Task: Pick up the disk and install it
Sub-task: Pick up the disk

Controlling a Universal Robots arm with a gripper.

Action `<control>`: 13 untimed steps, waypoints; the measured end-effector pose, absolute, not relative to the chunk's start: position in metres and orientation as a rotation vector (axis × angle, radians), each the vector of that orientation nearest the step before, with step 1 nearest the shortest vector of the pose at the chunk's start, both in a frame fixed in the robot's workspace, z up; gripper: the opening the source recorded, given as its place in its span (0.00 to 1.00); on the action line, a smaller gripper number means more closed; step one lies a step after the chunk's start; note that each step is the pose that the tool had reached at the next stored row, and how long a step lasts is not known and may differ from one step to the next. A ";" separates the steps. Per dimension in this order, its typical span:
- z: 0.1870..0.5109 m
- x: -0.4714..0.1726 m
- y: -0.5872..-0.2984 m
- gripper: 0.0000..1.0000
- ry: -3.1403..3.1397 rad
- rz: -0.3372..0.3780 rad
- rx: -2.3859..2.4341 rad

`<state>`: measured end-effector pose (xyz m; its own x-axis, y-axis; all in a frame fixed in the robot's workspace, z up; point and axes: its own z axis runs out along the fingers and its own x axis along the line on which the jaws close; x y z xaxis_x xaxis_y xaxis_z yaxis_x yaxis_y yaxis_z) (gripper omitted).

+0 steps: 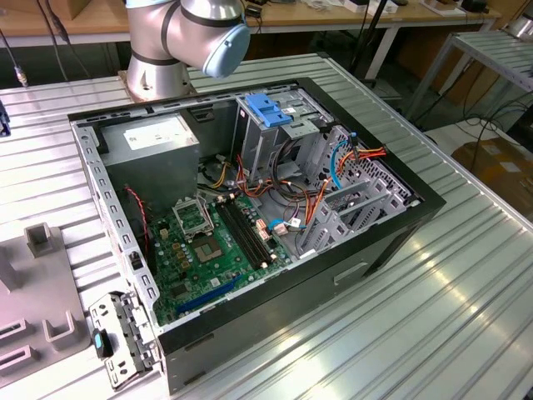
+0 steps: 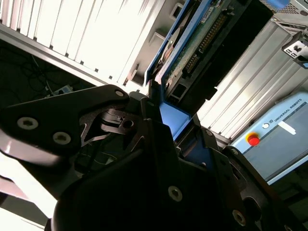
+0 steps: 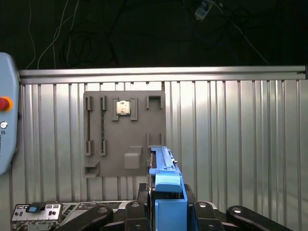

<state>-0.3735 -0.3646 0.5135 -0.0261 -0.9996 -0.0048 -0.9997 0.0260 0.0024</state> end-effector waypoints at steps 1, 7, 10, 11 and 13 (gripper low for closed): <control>0.514 -0.373 -0.365 0.37 2.249 0.008 -2.191; 0.514 -0.367 -0.365 0.37 2.249 0.008 -2.191; 0.513 -0.365 -0.365 0.37 2.249 0.008 -2.191; 0.514 -0.364 -0.365 0.37 2.249 0.008 -2.191; 0.514 -0.363 -0.365 0.37 2.249 0.008 -2.191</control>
<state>-0.3627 -0.3646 0.5135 -0.0261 -0.9996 -0.0048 -0.9997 0.0261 0.0024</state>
